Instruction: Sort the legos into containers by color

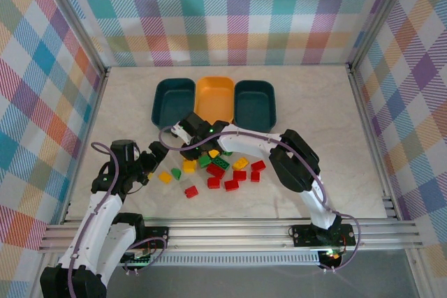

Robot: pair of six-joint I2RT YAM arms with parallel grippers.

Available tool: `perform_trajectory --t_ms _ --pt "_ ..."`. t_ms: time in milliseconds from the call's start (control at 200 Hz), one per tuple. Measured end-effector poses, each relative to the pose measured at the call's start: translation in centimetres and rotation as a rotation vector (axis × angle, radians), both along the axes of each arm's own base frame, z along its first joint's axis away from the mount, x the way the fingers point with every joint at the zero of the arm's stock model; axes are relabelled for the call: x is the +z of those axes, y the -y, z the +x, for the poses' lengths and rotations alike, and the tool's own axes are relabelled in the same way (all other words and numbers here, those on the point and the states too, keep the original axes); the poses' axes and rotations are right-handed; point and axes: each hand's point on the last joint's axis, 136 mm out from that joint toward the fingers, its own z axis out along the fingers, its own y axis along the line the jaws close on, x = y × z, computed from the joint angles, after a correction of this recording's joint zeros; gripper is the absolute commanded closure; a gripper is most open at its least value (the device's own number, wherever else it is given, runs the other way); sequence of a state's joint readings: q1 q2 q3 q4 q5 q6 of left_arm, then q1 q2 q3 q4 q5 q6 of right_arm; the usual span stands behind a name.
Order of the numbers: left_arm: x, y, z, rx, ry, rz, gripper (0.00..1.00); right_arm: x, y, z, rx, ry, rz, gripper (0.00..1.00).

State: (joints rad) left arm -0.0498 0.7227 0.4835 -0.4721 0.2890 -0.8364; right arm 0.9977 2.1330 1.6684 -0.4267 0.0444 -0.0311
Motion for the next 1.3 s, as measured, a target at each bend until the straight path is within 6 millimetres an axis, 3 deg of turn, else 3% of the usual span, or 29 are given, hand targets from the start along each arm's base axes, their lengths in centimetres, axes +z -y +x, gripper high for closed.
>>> perform_trajectory --t_ms 240,575,715,820,950,1065,1185,1300 --pt "0.0 0.1 0.0 -0.008 0.002 0.001 0.00 0.1 0.0 0.2 -0.007 0.021 0.017 0.69" --pt "0.1 0.1 0.0 -0.012 0.006 0.002 0.00 0.9 1.4 0.3 -0.041 0.049 0.022 0.71" --pt "0.2 0.1 0.0 -0.014 0.007 0.000 0.00 2.5 2.4 1.0 -0.073 0.068 0.049 0.71" --pt "0.2 0.3 0.2 -0.021 0.007 -0.008 0.00 4.9 3.8 2.9 -0.121 0.093 0.092 0.72" --pt "0.0 0.9 0.6 -0.033 -0.010 -0.047 0.00 7.9 7.5 6.6 -0.236 0.120 0.150 0.73" --pt "0.1 1.7 1.4 -0.048 -0.006 -0.092 0.00 9.6 12.1 10.6 -0.369 0.130 0.189 0.73" --pt "0.2 3.1 2.5 -0.086 0.010 -0.122 0.00 9.6 17.1 14.0 -0.503 0.127 0.193 0.73" --pt "0.0 6.3 3.1 -0.197 -0.024 -0.129 0.00 8.5 21.3 15.9 -0.608 0.099 0.184 0.73"
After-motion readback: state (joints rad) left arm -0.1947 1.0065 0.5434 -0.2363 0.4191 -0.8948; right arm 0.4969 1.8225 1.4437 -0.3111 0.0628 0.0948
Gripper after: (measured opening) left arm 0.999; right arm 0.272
